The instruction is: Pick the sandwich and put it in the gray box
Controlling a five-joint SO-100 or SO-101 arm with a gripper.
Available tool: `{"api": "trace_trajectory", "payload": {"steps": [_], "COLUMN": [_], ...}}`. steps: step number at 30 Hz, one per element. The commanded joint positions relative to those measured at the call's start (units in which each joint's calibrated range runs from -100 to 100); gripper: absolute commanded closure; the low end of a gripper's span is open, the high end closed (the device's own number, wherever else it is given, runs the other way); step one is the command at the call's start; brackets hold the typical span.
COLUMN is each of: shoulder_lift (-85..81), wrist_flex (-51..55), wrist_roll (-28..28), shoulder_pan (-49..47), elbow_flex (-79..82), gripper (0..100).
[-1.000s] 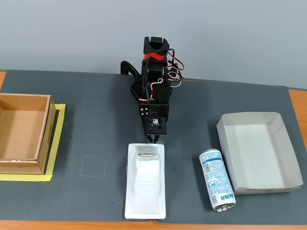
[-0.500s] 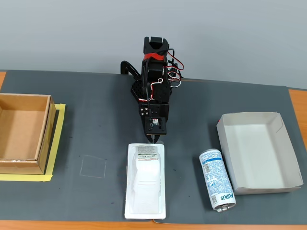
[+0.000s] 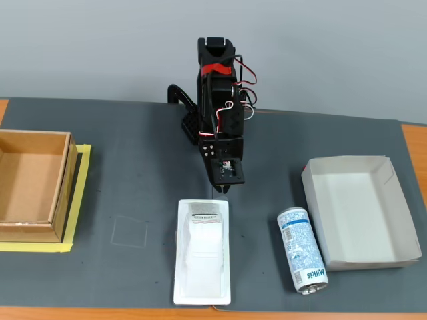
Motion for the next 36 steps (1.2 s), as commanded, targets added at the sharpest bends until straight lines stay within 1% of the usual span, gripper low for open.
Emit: {"api": "trace_trajectory", "payload": {"steps": [1,8,13,18,27,36], "shoulder_lift": [3.4,8.7,15.0,23.0,35.3,41.3], "wrist_flex": [-0.6,-0.6,-0.6,-0.1,0.2,0.3], "wrist_roll": [-0.2,-0.5,-3.9,-5.4,-5.5,-5.3], "shoulder_pan": [-0.1,0.0,0.2,0.2,2.9,7.4], "elbow_flex": [-5.8,-13.2,-20.9,-29.8,-43.8,-48.3], "gripper": [98,98,98,98,98,98]}}
